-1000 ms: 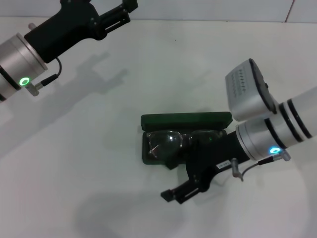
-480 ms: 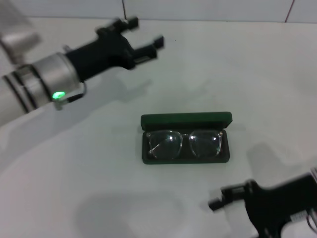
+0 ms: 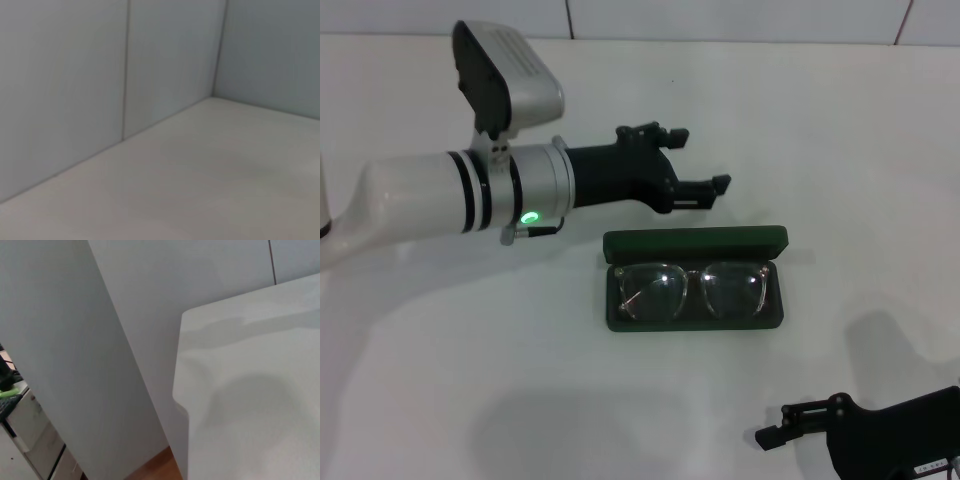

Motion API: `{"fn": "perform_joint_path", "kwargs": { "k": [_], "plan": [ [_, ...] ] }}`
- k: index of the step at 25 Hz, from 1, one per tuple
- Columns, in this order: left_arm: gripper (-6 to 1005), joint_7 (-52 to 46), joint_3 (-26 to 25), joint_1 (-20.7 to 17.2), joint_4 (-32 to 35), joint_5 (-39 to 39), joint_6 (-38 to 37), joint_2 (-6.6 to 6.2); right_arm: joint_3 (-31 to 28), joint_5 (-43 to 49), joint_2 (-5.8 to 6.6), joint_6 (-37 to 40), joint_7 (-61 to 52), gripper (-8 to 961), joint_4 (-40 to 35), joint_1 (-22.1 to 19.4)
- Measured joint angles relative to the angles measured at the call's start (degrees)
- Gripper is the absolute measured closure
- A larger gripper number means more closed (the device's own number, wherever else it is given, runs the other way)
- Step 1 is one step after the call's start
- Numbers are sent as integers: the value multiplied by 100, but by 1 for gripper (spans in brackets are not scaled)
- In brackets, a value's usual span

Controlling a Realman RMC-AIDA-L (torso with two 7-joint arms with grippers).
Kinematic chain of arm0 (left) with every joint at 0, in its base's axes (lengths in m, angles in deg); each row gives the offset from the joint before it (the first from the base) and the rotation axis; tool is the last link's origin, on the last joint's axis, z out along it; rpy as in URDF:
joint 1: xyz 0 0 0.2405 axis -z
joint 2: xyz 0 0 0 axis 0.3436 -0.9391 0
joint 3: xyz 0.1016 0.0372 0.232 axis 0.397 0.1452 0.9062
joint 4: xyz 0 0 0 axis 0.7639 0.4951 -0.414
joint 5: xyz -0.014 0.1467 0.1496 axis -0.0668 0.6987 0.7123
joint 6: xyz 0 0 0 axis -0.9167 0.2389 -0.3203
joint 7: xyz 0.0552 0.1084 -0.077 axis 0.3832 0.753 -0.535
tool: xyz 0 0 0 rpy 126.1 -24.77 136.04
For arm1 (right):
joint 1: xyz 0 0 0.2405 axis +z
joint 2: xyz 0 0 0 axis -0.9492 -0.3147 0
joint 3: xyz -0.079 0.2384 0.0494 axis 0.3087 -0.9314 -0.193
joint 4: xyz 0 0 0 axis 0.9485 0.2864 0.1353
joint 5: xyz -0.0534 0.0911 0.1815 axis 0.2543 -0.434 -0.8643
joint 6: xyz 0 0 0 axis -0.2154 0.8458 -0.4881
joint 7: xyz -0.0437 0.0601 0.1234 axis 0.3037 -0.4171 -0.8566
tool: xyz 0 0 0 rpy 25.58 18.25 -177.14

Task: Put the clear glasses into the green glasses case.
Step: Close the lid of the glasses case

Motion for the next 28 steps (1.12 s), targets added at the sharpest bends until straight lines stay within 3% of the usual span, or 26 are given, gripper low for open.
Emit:
{"fn": "perform_joint_path", "kwargs": {
  "k": [8, 19, 28],
  "plan": [
    [117, 229, 145, -264, 53, -9, -181, 2, -7, -30, -1, -120, -32, 97, 63, 127],
    [118, 1806, 168, -892, -57, -599, -815, 34, -14, -30, -19, -270, -263, 97, 406, 576],
    [118, 2014, 229, -897, -227, -1138, -1294, -8, 10, -28, -47, -309, -461, 97, 429, 766]
  ]
}}
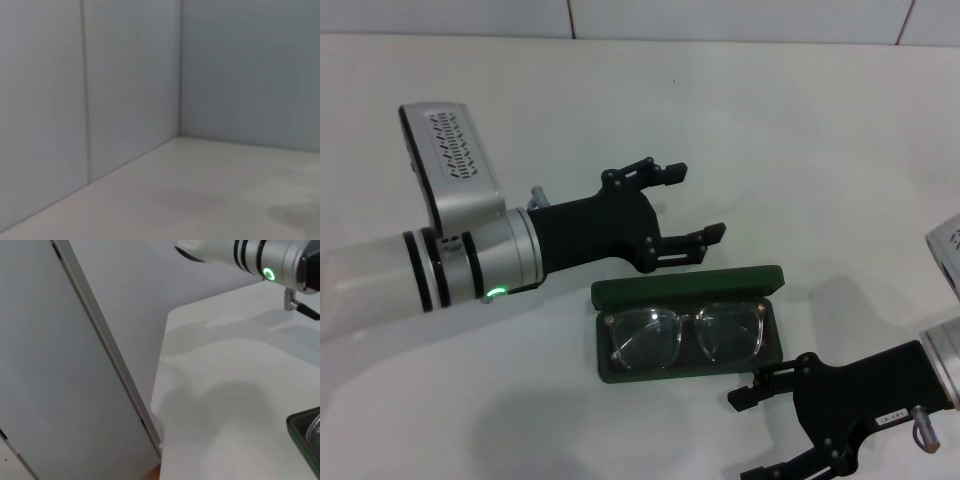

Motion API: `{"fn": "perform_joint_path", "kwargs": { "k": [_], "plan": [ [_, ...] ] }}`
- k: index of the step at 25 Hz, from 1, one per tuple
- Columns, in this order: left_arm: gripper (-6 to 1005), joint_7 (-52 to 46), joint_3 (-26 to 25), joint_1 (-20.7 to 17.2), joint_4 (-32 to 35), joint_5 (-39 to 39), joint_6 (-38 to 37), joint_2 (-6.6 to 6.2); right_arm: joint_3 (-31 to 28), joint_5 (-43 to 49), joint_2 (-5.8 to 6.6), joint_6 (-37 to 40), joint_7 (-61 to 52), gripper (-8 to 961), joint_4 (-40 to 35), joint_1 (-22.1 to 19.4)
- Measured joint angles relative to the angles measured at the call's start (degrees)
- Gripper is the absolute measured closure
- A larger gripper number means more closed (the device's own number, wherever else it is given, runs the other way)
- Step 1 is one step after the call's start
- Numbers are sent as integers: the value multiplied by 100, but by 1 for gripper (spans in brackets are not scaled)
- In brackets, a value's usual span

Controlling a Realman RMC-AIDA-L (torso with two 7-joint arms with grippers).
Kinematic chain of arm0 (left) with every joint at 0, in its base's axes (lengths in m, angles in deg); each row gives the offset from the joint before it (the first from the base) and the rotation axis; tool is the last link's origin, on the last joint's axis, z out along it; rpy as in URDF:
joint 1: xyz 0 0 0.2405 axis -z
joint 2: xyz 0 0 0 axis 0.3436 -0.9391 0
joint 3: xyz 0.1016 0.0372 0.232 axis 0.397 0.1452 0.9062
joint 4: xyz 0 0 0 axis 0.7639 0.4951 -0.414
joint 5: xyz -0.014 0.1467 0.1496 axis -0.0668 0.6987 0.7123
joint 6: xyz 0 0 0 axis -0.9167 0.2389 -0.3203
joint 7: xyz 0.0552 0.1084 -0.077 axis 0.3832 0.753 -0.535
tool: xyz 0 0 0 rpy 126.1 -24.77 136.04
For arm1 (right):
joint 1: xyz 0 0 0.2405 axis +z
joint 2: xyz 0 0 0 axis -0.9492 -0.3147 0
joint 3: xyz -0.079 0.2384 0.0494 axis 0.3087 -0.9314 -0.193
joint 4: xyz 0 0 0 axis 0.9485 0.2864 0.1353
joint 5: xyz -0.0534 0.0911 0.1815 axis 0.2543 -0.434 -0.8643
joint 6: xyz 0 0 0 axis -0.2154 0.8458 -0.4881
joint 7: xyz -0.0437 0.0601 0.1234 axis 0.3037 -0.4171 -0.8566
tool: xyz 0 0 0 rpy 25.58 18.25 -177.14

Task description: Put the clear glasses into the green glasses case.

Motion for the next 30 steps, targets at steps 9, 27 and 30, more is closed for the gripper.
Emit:
{"fn": "perform_joint_path", "kwargs": {
  "k": [9, 27, 30],
  "plan": [
    [118, 91, 383, -29, -10, 153, -128, -7, 5, 5, -12, -9, -83, 97, 0, 18],
    [117, 441, 613, -168, -228, 207, 41, -3, -12, 8, -6, -18, -204, 97, -7, 89],
    [117, 566, 616, -195, -310, 193, 42, 6, -15, 15, -5, -25, -204, 97, -4, 73]
  ]
}}
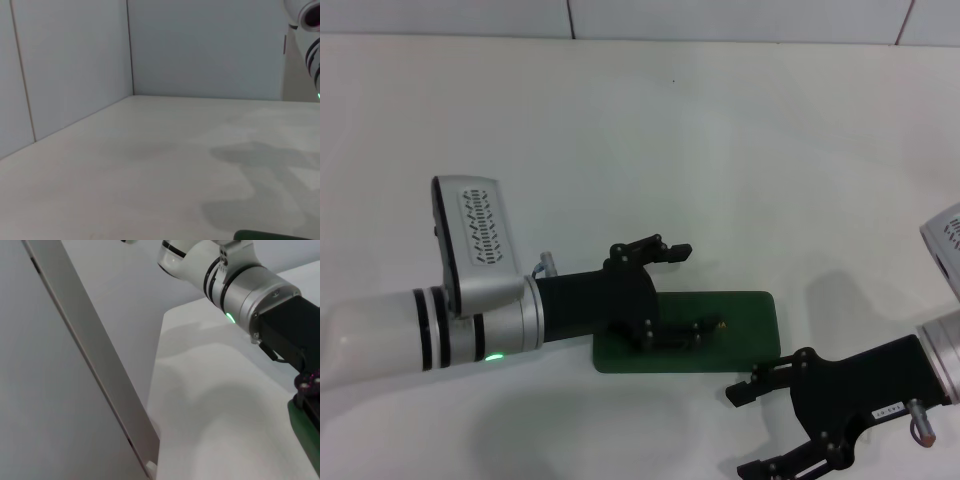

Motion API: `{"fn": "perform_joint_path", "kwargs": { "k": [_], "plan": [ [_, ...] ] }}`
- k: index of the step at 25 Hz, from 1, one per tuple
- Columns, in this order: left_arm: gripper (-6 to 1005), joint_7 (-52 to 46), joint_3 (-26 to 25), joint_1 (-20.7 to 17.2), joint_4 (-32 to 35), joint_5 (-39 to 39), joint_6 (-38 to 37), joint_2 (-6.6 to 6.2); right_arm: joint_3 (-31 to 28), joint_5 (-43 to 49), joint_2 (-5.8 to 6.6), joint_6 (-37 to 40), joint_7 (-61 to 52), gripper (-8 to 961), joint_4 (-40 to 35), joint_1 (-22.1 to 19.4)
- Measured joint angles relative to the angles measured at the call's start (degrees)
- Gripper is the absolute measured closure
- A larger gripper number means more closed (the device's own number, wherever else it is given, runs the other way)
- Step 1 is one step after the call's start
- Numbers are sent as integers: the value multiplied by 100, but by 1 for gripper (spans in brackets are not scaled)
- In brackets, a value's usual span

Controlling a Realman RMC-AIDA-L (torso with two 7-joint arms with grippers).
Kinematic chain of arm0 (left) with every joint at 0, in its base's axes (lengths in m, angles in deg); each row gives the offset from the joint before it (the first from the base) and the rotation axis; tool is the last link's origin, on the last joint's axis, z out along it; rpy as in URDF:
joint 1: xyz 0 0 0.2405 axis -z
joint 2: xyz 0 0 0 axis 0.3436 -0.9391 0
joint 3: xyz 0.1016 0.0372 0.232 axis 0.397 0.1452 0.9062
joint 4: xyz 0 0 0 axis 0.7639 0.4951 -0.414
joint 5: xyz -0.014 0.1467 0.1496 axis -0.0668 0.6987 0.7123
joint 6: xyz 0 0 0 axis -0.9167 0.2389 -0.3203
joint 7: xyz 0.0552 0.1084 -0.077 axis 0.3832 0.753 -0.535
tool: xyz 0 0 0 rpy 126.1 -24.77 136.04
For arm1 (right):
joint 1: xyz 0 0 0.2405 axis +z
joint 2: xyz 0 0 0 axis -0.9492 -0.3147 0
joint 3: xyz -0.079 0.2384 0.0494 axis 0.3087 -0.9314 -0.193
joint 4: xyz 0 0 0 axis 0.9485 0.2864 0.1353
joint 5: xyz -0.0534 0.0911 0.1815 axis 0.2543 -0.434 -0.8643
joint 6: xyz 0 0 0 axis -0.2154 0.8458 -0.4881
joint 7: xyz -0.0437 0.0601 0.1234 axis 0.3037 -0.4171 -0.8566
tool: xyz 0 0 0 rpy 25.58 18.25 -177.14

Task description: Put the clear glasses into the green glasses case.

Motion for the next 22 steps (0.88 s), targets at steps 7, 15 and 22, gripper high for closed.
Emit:
{"fn": "perform_joint_path", "kwargs": {
  "k": [7, 15, 22],
  "plan": [
    [117, 9, -60, -7, 22, -647, -500, -28, -11, -18, 3, 35, 2, 97, -40, -42],
    [117, -59, -377, -75, 13, -1587, -2145, -306, -476, -324, 46, 377, 325, 97, -278, -183],
    [118, -155, -659, -454, 3, -1616, -2903, -606, -2298, -364, 47, 1593, 1439, 97, -199, -522]
  ]
}}
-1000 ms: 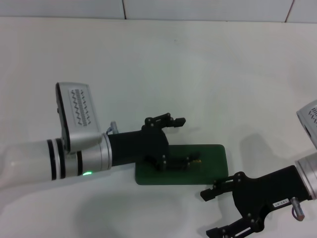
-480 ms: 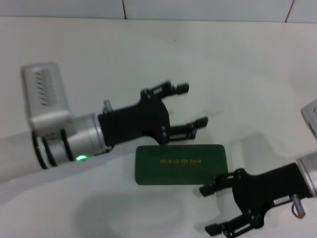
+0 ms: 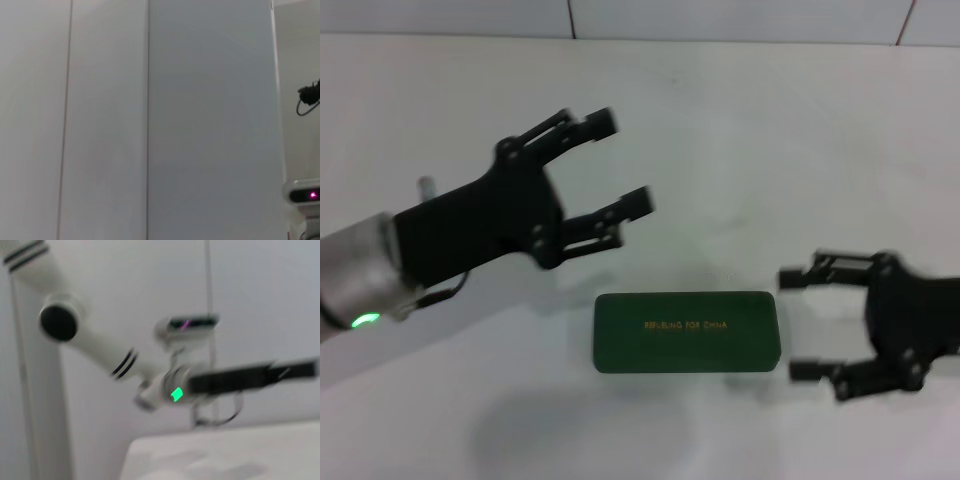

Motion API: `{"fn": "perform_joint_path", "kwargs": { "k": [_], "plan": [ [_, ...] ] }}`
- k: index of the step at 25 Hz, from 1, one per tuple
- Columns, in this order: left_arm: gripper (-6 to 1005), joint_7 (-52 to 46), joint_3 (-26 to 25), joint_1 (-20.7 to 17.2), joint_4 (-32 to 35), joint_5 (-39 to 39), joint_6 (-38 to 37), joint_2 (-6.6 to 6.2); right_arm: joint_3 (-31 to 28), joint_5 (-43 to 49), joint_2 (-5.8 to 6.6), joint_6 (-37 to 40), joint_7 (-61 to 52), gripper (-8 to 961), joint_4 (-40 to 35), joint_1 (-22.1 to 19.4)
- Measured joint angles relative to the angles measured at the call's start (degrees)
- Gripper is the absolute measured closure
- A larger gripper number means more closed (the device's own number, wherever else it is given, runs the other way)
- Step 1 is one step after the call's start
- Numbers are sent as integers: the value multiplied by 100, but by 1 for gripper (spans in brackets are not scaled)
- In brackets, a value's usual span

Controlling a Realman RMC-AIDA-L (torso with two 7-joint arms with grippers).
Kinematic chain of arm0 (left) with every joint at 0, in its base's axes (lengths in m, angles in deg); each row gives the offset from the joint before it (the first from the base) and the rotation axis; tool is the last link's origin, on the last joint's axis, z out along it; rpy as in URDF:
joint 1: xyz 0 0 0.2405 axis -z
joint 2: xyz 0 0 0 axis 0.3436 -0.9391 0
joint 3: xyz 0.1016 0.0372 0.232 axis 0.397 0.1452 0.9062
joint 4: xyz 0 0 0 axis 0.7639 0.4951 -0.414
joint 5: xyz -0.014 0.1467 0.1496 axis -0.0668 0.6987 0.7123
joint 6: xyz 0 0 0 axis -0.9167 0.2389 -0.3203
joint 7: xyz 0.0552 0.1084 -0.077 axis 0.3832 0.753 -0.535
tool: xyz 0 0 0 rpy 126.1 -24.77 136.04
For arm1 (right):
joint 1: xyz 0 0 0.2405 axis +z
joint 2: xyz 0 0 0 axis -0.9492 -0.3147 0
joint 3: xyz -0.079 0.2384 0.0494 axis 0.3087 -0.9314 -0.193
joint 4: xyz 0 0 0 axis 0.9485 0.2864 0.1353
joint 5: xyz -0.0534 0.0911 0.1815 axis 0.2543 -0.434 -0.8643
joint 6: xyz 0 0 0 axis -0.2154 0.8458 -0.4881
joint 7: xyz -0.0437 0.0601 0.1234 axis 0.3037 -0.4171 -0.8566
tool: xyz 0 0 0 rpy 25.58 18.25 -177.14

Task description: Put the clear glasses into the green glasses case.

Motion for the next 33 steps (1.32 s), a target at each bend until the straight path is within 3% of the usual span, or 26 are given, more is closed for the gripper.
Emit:
{"fn": "perform_joint_path", "kwargs": {
  "k": [3, 6, 10, 20, 33],
  "plan": [
    [118, 37, -8, -210, -7, 54, -32, -65, -606, -40, 3, 132, 453, 97, 266, -143],
    [118, 155, -11, -355, -13, 273, 4, -63, -828, -141, -16, 114, 1006, 97, 700, -190],
    [118, 293, -8, -399, -15, 668, 25, -45, -826, -265, -22, 20, 1355, 97, 1074, -146],
    [118, 282, 23, -380, 9, 1011, 1, -62, -746, -230, -50, 48, 1449, 97, 1103, -155],
    [118, 366, 4, -438, -18, 1028, 22, 19, -621, -209, -39, 5, 1458, 97, 1099, -77]
  ]
}}
